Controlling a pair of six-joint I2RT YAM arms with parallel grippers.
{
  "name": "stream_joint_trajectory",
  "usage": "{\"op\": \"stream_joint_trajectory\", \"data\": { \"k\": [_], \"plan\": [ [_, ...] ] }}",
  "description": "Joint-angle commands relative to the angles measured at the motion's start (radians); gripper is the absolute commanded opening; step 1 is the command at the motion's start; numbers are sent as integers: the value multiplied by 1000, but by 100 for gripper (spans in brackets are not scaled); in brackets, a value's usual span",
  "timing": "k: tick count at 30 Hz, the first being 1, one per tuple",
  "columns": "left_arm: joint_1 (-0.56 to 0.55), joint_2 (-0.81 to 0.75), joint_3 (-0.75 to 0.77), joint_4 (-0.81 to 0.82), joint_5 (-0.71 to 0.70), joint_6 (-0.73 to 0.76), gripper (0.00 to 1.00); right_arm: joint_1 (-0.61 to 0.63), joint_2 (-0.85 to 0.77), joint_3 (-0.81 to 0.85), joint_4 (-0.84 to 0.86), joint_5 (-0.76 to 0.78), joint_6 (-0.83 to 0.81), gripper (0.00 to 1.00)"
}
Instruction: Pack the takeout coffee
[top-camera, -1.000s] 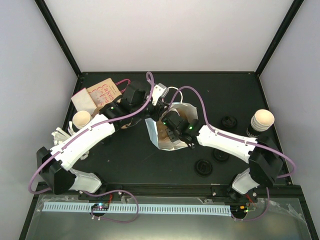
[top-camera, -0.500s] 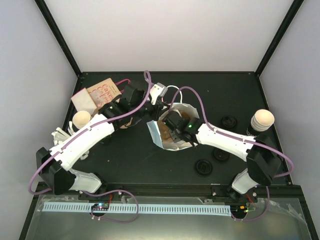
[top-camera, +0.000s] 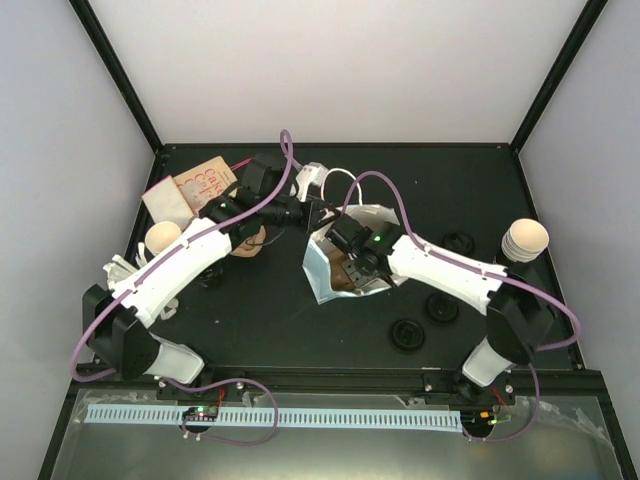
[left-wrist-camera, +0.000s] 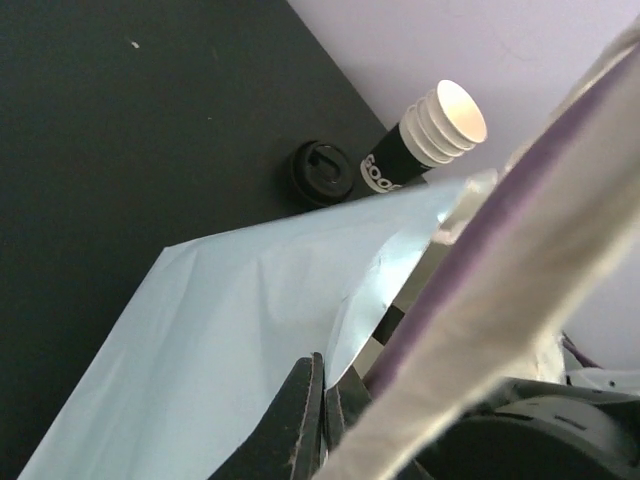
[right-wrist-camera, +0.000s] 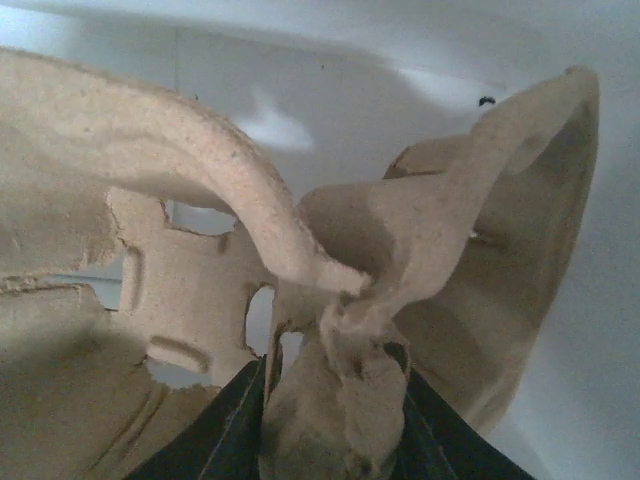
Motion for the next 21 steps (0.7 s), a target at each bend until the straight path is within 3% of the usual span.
{"op": "stream_joint_trajectory", "data": {
  "k": [1,12,21],
  "plan": [
    [10,34,29,7,72,-18,2,-38,99,40,-34,-83,-22,30],
    [14,44,86,-45,-81,106,1,-53,237,78,11,-125,25,30],
    [15,56,153,-21,-69,145,2,-54,265,57,-4,-111,2,30]
  ]
}}
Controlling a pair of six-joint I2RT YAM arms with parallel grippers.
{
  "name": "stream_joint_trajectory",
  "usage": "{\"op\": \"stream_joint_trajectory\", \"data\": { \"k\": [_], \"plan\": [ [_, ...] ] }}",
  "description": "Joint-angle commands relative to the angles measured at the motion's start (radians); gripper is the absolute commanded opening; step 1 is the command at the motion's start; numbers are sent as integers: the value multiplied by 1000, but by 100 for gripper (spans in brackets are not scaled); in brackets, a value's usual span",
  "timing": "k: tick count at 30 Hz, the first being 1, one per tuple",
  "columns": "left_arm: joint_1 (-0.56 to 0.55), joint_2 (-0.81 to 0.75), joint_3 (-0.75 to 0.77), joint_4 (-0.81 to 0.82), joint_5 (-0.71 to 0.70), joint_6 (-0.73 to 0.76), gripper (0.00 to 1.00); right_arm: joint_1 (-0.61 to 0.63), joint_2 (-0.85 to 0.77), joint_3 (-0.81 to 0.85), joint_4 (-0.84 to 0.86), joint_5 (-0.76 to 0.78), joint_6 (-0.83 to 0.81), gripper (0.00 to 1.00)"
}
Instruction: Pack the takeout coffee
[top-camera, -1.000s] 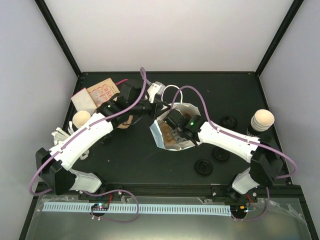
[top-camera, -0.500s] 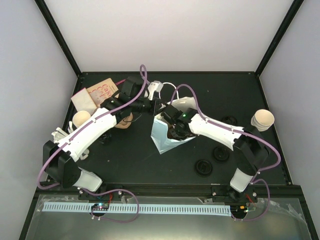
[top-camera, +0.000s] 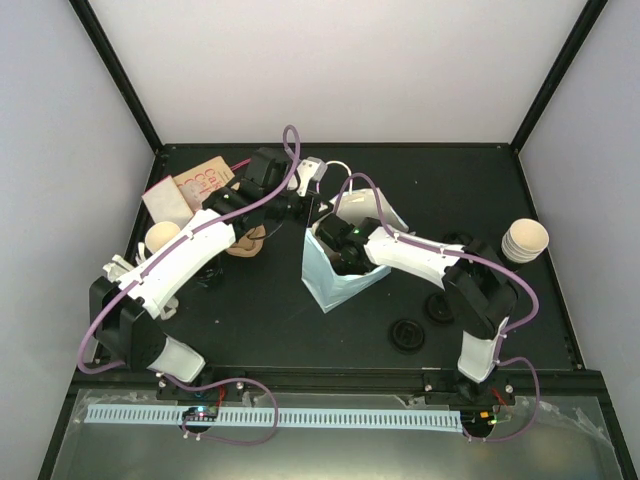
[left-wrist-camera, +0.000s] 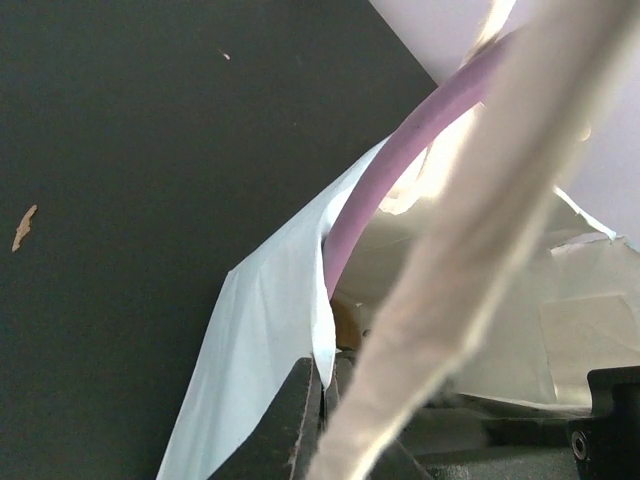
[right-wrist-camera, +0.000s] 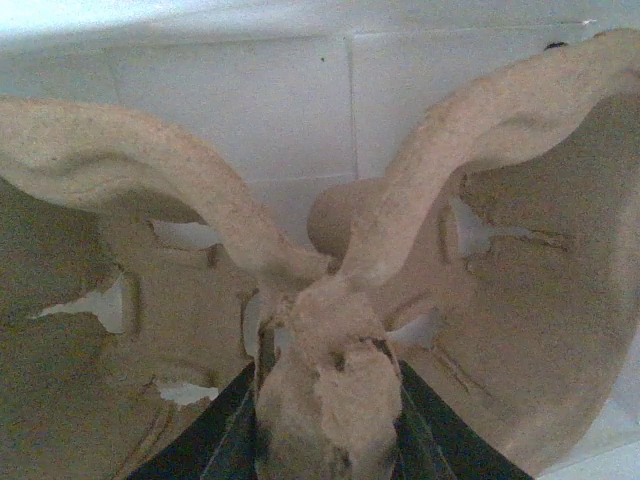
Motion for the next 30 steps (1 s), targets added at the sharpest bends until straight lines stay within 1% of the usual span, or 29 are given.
{"op": "stream_joint_trajectory", "data": {
  "k": [1,7,11,12,13,14,15,17,18,19,22,30],
  "plan": [
    [-10,-18,82,65,66,37,2,-5,21,-29,-9,-11,-20,30],
    [-9,-19,78,68,90,52,2,-5,61,-54,24,11,-31,30],
    [-10,-23,75,63,93,59,2,-4,54,-63,27,37,-37,30],
    [-10,-21,74,64,94,59,2,-4,45,-66,30,34,-42,33],
    [-9,-21,75,64,96,59,1,-4,31,-70,35,28,-47,44],
    [-9,-21,75,64,97,59,2,-4,19,-72,40,21,-52,58],
    [-10,-21,75,64,100,59,2,-4,8,-74,45,12,-58,68],
    [-9,-21,75,64,105,57,2,-5,-9,-73,50,-12,-67,82],
    [-10,-22,76,64,108,57,2,-5,-17,-73,53,-23,-72,91],
    [-11,-24,75,64,112,57,2,-4,-24,-73,55,-32,-78,94],
    [-11,-28,75,64,120,58,2,-4,-38,-80,63,-37,-82,100],
    [-12,-43,66,77,141,58,2,-5,-31,-120,86,5,-67,100]
  ]
}}
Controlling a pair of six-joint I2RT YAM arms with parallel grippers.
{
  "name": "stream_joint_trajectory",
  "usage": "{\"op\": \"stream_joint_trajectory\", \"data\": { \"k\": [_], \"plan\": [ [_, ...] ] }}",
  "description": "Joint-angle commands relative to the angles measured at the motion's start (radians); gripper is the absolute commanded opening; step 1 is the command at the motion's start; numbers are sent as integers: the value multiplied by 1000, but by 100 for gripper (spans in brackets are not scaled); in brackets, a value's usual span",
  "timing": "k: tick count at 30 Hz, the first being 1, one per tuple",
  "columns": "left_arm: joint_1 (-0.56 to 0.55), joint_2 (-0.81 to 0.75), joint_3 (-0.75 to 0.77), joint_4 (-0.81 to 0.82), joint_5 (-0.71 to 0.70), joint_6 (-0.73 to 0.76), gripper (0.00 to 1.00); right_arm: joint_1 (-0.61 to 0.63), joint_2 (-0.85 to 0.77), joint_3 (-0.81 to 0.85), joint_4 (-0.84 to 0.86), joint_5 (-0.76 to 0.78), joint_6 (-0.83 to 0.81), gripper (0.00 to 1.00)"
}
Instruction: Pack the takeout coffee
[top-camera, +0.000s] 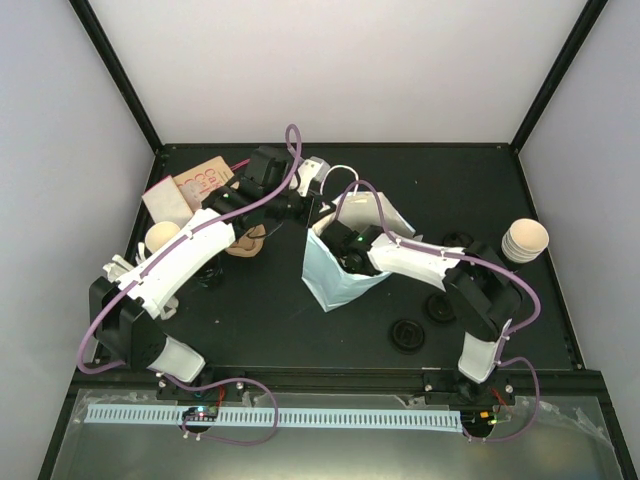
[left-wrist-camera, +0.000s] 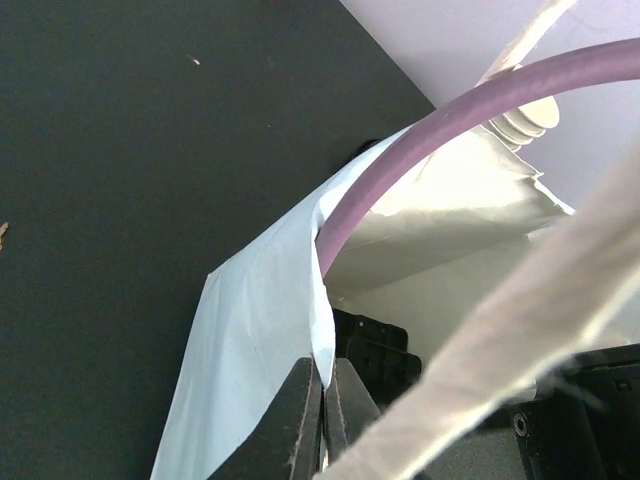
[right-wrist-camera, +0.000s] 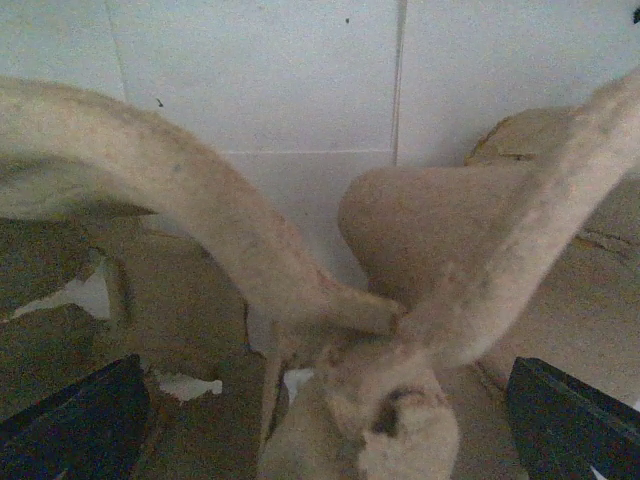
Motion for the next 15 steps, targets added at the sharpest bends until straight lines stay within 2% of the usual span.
{"op": "stream_joint_trajectory", "data": {
  "k": [1,6,15],
  "plan": [
    [-12,-48,51,77,89,20,2,-3,-24,-30,3,32,5,100],
    [-13,-51,49,63,71,36,2,-5,-144,-3,-24,31,2,100],
    [-15,-51,43,62,70,38,1,-4,-251,24,-83,25,-7,100]
  ]
}}
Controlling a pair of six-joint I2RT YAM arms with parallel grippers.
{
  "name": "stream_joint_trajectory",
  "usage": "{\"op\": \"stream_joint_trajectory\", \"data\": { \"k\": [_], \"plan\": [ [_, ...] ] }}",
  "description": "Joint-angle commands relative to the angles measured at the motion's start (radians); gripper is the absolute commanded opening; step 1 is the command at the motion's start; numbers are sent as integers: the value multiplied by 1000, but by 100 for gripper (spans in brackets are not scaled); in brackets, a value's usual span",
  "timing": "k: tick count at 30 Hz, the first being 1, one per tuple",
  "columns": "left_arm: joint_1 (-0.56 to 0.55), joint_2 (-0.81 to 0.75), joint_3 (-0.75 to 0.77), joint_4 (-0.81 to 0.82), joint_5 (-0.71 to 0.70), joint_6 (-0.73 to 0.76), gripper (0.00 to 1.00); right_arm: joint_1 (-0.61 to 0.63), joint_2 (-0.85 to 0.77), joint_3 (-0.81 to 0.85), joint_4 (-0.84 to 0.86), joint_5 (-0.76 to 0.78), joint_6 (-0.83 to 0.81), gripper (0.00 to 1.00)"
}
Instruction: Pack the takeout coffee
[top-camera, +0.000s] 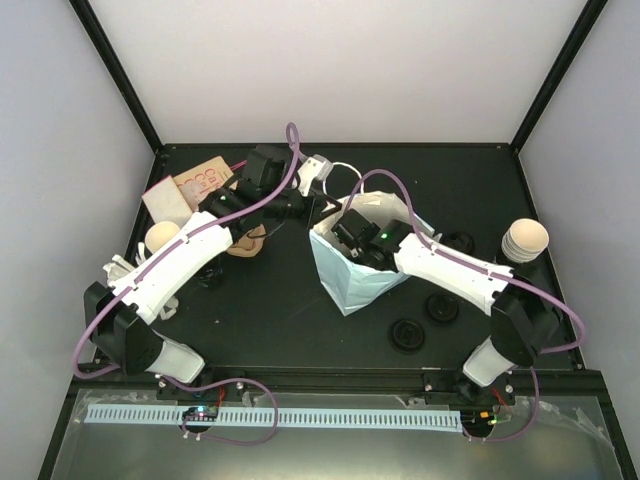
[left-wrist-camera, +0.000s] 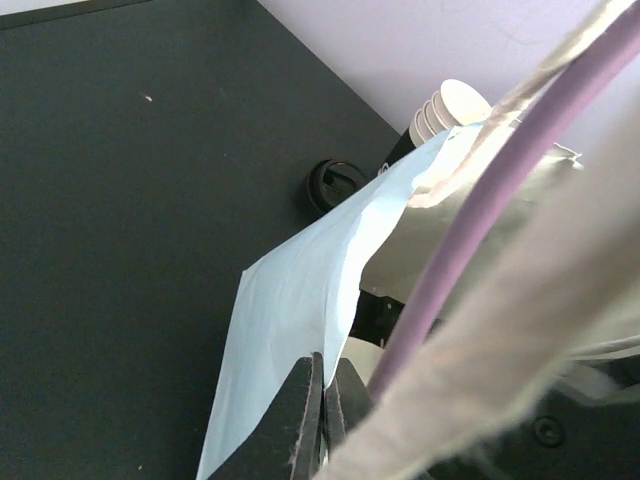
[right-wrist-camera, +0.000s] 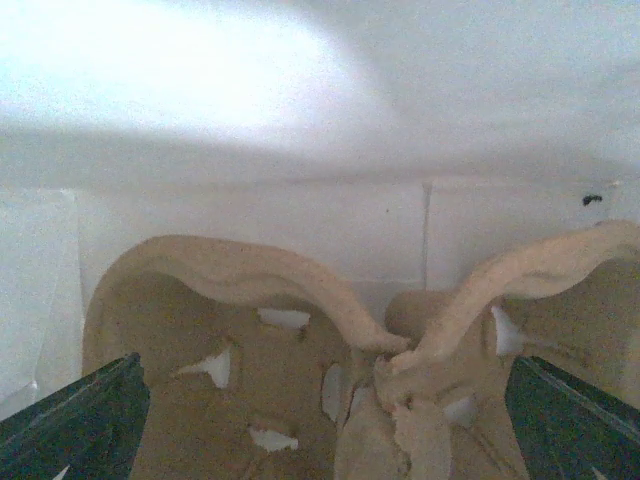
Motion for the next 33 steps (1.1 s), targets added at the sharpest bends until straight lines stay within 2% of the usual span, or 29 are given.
{"op": "stream_joint_trajectory", "data": {
  "k": [1,10,14,20,27,33],
  "plan": [
    [-2,-23,40,27,21,24,1,-4,-49,27,-33,3,-6,100],
    [-23,-10,40,10,16,38,2,-4,-48,75,-74,2,-7,100],
    [-39,-7,41,1,-28,60,1,-4,-15,109,-113,18,-4,98],
    [-40,3,39,-18,-127,86,1,-3,-87,157,-146,10,1,98],
    [-43,33,77,-42,-103,86,2,-4,-127,223,-192,37,15,97],
    [-42,34,77,-52,-138,92,1,-4,-166,285,-217,41,12,97]
  ]
}}
